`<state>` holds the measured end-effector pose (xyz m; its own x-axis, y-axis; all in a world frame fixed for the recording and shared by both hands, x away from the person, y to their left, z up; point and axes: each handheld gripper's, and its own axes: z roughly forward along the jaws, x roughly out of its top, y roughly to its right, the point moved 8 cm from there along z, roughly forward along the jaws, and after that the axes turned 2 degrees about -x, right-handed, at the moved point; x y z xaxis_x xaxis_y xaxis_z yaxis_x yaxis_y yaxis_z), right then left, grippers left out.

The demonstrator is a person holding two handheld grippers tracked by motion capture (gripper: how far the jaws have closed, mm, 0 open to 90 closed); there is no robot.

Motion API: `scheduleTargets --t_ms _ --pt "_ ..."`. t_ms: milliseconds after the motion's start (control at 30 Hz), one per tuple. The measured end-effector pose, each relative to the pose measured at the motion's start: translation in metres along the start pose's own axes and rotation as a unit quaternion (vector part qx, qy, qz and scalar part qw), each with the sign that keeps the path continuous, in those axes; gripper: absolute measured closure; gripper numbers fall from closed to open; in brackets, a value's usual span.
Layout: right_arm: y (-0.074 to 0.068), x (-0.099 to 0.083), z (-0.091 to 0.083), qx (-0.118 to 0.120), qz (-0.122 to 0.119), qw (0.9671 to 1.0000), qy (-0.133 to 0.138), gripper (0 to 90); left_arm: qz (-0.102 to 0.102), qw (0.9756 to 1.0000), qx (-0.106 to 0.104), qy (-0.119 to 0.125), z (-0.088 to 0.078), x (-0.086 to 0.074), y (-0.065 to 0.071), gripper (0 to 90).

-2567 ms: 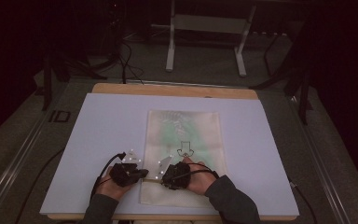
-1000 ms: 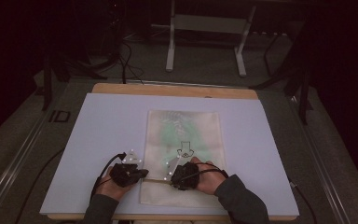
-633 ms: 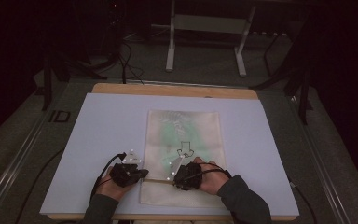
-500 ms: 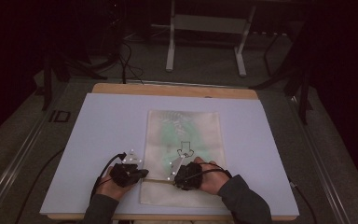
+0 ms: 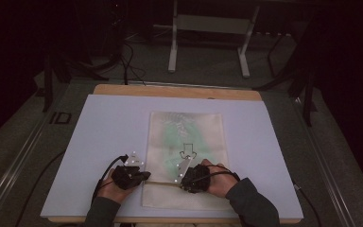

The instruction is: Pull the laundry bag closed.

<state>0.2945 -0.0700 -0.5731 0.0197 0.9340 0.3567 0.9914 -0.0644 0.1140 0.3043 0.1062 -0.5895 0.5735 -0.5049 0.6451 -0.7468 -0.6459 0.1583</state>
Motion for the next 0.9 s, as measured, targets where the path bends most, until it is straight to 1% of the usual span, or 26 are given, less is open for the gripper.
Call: scheduleTargets --t_ms 167,300,700,733,767,833,900 --pt "0.0 -0.003 -0.001 0.001 0.002 1.0 0.002 82.6 0.0 1.0 0.0 0.0 0.0 0.0 0.0 89.8" --pt "0.0 -0.007 -0.002 0.001 0.003 1.0 -0.003 82.5 0.001 1.0 0.001 0.0 0.0 0.0 0.0 89.7" --pt "0.001 -0.014 -0.005 0.001 0.01 0.9999 0.001 82.5 0.001 1.0 0.001 0.0 0.0 0.0 0.0 89.7" --pt "0.001 -0.013 -0.005 0.0 0.008 1.0 0.003 82.5 0.002 1.0 0.001 -0.001 0.0 0.0 0.0 89.7" --pt "0.001 -0.014 -0.005 0.0 0.008 1.0 -0.001 82.5 0.002 1.0 0.001 -0.001 0.0 0.0 0.0 89.7" --pt "0.002 -0.015 -0.005 -0.001 0.006 1.0 0.003 82.5 0.002 1.0 0.001 -0.001 0.0 0.0 0.0 89.7" --pt "0.001 -0.016 -0.006 0.0 0.012 0.9999 0.002 82.5 0.002 1.0 0.001 -0.001 0.0 0.0 0.0 89.7"
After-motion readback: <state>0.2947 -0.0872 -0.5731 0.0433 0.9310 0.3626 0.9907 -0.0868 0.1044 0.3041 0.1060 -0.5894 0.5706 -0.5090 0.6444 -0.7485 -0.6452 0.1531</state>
